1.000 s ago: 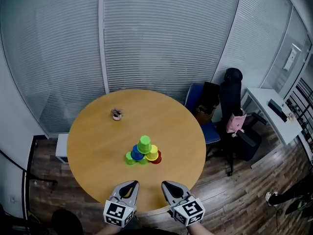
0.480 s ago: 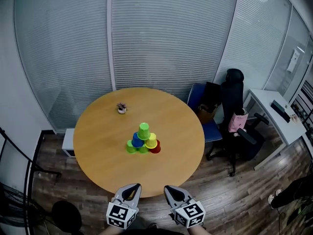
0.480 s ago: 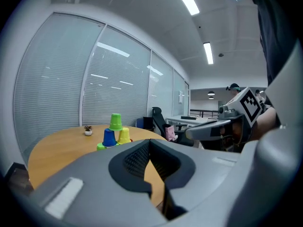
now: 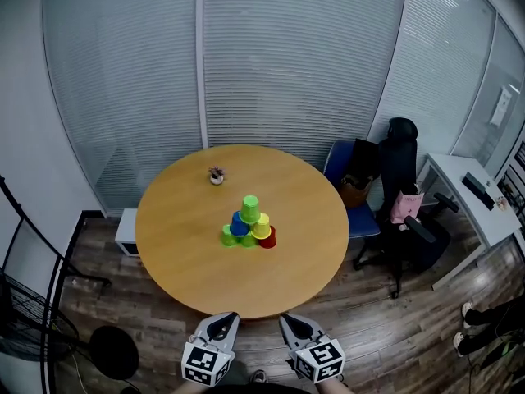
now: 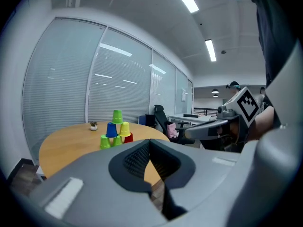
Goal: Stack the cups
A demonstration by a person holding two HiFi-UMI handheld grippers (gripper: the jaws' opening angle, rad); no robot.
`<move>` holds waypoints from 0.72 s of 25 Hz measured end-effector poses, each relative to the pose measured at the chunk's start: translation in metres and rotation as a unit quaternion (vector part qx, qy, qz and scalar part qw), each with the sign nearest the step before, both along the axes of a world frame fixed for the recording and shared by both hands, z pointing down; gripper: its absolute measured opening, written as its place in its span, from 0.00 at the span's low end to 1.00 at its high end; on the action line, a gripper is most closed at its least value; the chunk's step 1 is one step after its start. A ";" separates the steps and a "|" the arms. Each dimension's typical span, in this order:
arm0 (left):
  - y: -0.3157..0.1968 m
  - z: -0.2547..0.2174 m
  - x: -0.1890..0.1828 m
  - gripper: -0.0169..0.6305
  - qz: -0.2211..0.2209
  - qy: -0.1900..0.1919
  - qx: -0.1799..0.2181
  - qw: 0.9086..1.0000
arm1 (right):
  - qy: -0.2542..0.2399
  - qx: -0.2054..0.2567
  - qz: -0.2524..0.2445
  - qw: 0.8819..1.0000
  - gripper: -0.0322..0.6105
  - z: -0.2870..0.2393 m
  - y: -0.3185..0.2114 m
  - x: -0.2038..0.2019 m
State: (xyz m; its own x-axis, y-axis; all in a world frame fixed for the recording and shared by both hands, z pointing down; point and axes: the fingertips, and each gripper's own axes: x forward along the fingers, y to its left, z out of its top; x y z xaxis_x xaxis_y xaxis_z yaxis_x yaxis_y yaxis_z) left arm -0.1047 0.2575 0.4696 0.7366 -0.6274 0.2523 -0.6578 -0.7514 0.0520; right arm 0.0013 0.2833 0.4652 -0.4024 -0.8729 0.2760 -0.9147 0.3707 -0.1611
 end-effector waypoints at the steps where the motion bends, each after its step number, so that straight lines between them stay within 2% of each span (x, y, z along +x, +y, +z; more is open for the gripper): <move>1: 0.003 0.000 -0.001 0.04 -0.002 0.000 0.001 1.000 | 0.003 0.000 0.000 1.000 0.07 0.000 0.002 0.000; 18: 0.018 0.001 0.000 0.04 -0.015 -0.006 0.011 1.000 | 0.007 0.007 -0.003 1.000 0.07 0.000 0.014 0.000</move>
